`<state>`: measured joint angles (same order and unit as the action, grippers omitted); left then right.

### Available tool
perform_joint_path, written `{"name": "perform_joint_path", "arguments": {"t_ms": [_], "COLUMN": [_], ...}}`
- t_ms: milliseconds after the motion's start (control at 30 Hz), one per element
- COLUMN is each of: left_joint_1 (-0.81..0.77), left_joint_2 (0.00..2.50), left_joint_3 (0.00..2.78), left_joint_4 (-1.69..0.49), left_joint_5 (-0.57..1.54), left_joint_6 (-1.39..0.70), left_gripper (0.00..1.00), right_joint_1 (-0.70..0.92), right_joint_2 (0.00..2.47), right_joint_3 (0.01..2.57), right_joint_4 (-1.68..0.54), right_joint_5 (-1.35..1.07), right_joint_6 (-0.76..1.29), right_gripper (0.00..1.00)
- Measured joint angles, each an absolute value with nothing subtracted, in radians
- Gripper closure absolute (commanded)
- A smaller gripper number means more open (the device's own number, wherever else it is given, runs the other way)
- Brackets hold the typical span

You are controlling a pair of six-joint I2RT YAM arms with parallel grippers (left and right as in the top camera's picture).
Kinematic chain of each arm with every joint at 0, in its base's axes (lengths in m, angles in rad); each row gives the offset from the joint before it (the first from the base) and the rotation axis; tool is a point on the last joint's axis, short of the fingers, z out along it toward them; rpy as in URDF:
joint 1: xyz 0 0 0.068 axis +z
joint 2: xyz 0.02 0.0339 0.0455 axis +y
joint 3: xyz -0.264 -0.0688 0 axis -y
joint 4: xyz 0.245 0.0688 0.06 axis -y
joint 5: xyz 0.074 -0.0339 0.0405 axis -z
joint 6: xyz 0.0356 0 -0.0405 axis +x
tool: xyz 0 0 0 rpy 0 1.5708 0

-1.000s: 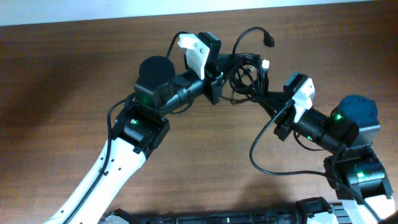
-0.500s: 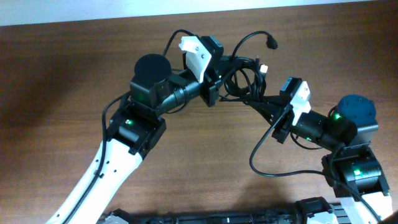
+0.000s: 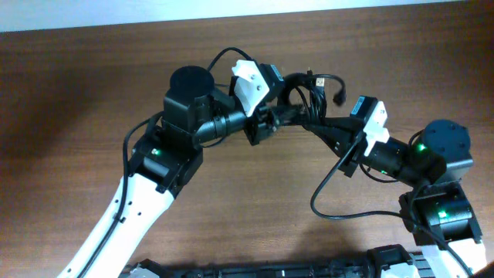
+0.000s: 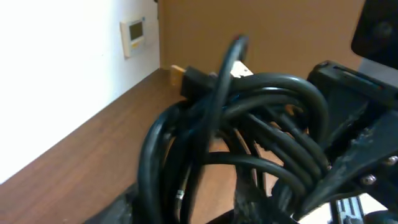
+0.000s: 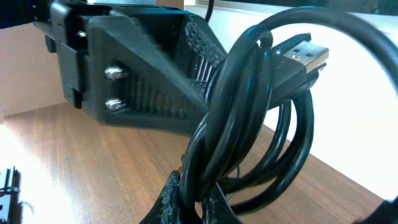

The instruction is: Untangle cables

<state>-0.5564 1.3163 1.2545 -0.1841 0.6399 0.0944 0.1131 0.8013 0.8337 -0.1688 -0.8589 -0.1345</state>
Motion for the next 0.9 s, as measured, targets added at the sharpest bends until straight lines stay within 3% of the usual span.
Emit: {"name": "perform_joint_path", "arguments": {"t_ms": [33,300,333,367,400,433,467,633,733,800,833,900], "left_joint_1": [-0.551,-0.548,-0.548,-0.548,-0.550,-0.552,-0.554,-0.561,-0.564,-0.564,-0.564,-0.564], "left_joint_2": [1.316,1.317,1.317,1.317,1.317,1.317,1.317,1.319,1.319,1.318,1.318,1.318], "left_joint_3": [1.254,1.254,1.254,1.254,1.254,1.253,1.253,1.253,1.253,1.253,1.253,1.253], "left_joint_4": [-0.184,-0.160,-0.160,-0.159,-0.153,-0.142,-0.128,-0.085,-0.086,-0.103,-0.107,-0.109], "left_joint_5": [0.628,0.621,0.621,0.620,0.614,0.605,0.592,0.479,0.403,0.348,0.335,0.310], "left_joint_6": [0.102,0.113,0.113,0.113,0.113,0.112,0.109,0.045,0.014,0.002,-0.001,-0.002], "left_gripper": [1.00,1.00,1.00,1.00,1.00,1.00,1.00,1.00,1.00,1.00,1.00,1.00], "right_joint_1": [0.113,0.113,0.113,0.113,0.113,0.113,0.113,0.115,0.115,0.115,0.115,0.115], "right_joint_2": [0.800,0.795,0.795,0.795,0.795,0.795,0.795,0.796,0.796,0.796,0.796,0.796], "right_joint_3": [0.834,0.834,0.834,0.834,0.834,0.834,0.834,0.836,0.836,0.836,0.836,0.836], "right_joint_4": [-0.168,-0.186,-0.188,-0.189,-0.191,-0.195,-0.194,-0.206,-0.266,-0.263,-0.255,-0.247], "right_joint_5": [-0.862,-0.862,-0.863,-0.863,-0.863,-0.867,-0.874,-0.868,-0.722,-0.627,-0.604,-0.572], "right_joint_6": [-0.134,-0.130,-0.130,-0.121,-0.107,-0.094,-0.088,-0.078,-0.075,-0.075,-0.080,-0.110], "right_gripper": [0.96,0.96,0.90,0.61,0.44,0.39,0.01,0.01,0.01,0.40,0.54,0.49]}}
